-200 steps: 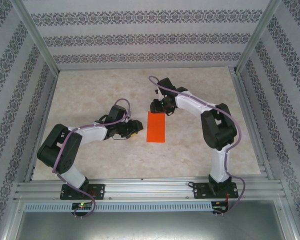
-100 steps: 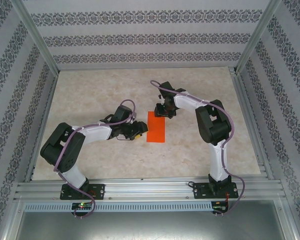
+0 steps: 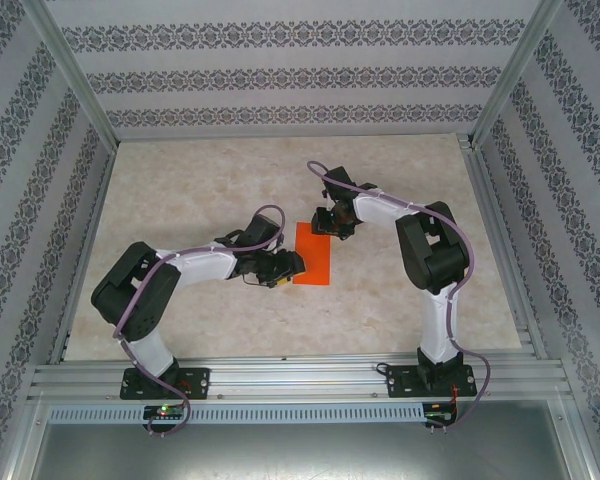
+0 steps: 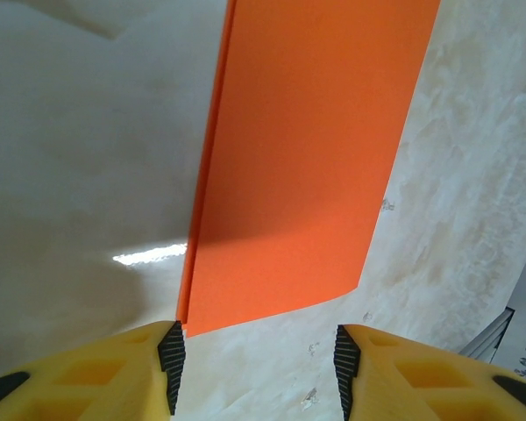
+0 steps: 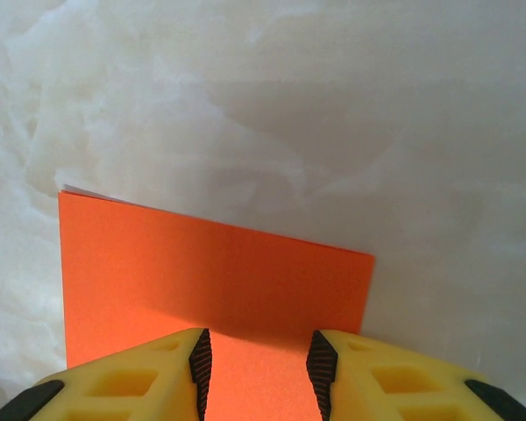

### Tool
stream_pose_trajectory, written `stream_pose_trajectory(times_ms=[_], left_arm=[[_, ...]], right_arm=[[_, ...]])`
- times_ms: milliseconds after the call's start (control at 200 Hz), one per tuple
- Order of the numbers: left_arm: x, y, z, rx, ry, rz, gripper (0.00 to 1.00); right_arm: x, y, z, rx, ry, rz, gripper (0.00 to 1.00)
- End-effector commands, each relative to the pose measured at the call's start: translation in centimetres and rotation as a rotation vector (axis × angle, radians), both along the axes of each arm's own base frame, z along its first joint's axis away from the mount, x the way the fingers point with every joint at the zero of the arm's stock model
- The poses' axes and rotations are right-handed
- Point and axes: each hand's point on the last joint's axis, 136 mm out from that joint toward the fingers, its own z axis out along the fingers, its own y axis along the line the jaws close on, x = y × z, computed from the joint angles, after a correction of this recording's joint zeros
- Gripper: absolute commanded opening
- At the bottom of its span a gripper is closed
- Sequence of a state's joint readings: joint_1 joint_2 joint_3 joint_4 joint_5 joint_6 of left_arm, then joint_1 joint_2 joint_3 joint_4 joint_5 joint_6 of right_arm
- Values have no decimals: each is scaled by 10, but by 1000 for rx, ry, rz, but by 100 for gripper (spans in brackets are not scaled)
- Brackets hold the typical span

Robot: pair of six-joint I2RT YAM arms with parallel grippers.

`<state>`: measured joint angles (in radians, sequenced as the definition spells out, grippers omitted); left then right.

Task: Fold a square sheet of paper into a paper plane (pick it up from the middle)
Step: Fold the triangle a second time at the center of the table.

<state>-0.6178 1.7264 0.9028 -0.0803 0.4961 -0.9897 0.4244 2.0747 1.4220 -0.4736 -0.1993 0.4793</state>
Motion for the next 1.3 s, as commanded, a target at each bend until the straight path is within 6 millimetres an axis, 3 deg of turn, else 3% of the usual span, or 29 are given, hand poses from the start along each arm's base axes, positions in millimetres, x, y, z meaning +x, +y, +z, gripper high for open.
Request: stream_pose_trajectory(times_ms=[0, 325, 505, 834, 1044, 1224, 1294], left_arm=[[-7, -1, -11, 54, 51, 6, 51], [-7, -5, -21, 84, 75, 5, 51], [-2, -20, -12, -16, 50, -2, 46], [12, -28, 4, -85, -48, -13, 44], [14, -16, -9, -28, -33, 10, 35], [8, -6, -13, 1, -28, 13, 17], [5, 0, -14, 19, -23, 19, 11]], right_arm=[[-35, -37, -42, -134, 164, -60, 39], [-35, -34, -41, -120, 165, -53, 39], [-35, -33, -41, -113, 165, -49, 39], [-34, -25, -34, -65, 162, -33, 39], [-31, -4, -6, 59, 119, 22, 39], [-40, 36, 17, 248, 124, 111, 38], [-40, 42, 25, 266, 110, 120, 38]])
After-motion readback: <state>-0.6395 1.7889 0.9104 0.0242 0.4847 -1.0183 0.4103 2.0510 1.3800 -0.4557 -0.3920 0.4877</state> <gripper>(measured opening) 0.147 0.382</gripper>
